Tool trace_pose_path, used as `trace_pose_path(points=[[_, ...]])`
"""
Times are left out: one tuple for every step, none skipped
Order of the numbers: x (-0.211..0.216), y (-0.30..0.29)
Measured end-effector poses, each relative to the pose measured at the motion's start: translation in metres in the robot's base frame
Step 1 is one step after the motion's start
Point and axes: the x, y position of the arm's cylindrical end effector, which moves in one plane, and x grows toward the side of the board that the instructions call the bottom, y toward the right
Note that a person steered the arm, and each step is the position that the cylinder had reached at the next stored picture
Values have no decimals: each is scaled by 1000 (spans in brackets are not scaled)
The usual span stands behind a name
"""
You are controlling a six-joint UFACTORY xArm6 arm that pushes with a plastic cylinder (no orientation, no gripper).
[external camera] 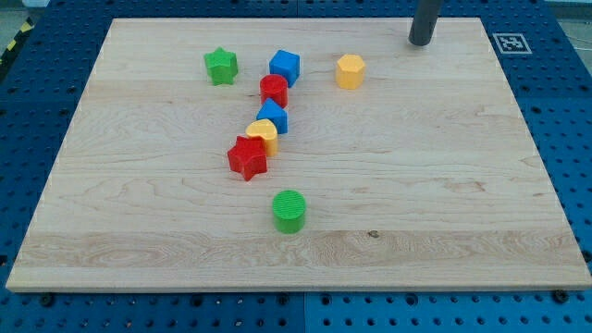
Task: Point your arm right to the yellow hexagon
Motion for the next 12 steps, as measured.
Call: trace_pose_path(points=[[0,0],[3,0],[4,0],[11,0],[11,0],[11,-2],[13,-12],[29,-22],[46,-35],[59,-46],[66,-57],[76,-63]])
